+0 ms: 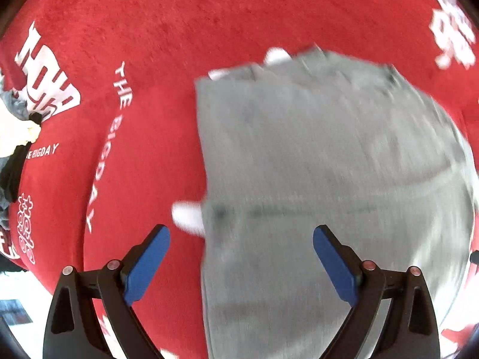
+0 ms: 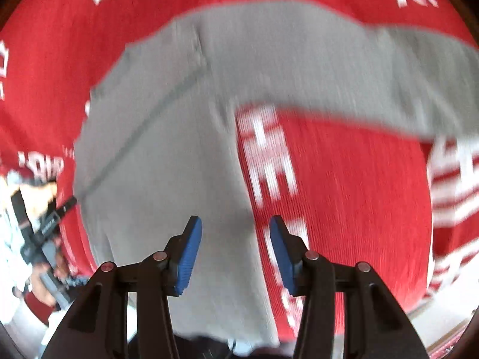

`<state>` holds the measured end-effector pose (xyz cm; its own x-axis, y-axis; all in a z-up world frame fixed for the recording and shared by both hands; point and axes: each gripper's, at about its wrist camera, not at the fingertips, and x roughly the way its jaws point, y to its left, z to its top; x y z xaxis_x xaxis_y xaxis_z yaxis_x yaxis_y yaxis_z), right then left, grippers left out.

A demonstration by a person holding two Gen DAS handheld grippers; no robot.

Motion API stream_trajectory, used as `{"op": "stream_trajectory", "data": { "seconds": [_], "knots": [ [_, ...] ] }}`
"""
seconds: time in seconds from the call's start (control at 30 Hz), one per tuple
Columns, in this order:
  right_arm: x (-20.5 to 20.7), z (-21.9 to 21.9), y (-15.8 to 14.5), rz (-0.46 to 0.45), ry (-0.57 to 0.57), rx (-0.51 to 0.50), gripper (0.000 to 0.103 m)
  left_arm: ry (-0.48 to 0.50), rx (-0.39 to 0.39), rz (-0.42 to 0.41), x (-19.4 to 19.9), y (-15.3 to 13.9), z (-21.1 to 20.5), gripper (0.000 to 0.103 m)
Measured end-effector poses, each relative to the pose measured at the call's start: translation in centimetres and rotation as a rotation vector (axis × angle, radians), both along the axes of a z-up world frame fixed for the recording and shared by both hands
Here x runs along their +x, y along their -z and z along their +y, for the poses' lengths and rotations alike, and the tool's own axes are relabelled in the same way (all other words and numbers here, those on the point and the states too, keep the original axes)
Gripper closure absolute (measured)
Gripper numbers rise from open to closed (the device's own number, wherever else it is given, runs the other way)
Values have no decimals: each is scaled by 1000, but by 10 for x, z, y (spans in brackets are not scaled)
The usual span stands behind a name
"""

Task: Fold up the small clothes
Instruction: 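Lower the right tool and grasp the other sweater sleeve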

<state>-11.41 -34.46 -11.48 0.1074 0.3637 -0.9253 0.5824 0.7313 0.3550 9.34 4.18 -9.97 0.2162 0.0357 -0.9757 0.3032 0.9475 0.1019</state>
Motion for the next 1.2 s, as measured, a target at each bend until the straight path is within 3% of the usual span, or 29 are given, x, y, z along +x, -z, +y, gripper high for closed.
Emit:
{"op": "stream_trajectory", "data": {
  "seconds": [0.13, 0.27, 0.33, 0.37, 0.5, 0.57, 0.67, 0.8, 0.9, 1.0, 1.13, 1.17, 1.2],
  "knots": [
    [-41, 14, 9, 46, -37, 63, 52, 1, 19, 77, -35, 11, 10, 6],
    [-48, 20, 7, 36, -95, 34, 53, -51, 47, 130, -47, 27, 21, 6],
    [-42, 25, 5, 45, -163, -7, 76, -56, 52, 140, -50, 31, 19, 6],
    [-34, 30, 7, 41, -196, -13, 96, -51, 58, 144, -51, 33, 18, 6],
    [-17, 41, 11, 37, -266, -16, 96, -51, 62, 149, -50, 38, 15, 6],
    [-16, 40, 15, 31, -246, 56, 91, -54, 68, 147, -47, 38, 16, 6],
    [-19, 33, 21, 41, -210, 89, 94, -47, 78, 140, -49, 34, 11, 6],
    [-34, 22, 4, 32, -272, -28, 100, -22, 59, 122, -49, 22, -3, 6],
    [-54, 0, 0, 74, -250, -91, 103, 19, 44, 96, -50, 13, -22, 6],
    [-69, -23, -4, 63, -156, -73, 103, 60, 15, 83, -49, 6, -45, 6],
    [-91, -69, -15, -16, 70, -2, 100, 115, -39, 88, -50, 2, -78, 6],
    [-96, -82, -18, -31, 129, -4, 95, 133, -57, 94, -51, 2, -90, 6],
    [-101, -91, -21, -43, 171, -11, 81, 144, -68, 98, -51, 3, -99, 6]
  ]
}}
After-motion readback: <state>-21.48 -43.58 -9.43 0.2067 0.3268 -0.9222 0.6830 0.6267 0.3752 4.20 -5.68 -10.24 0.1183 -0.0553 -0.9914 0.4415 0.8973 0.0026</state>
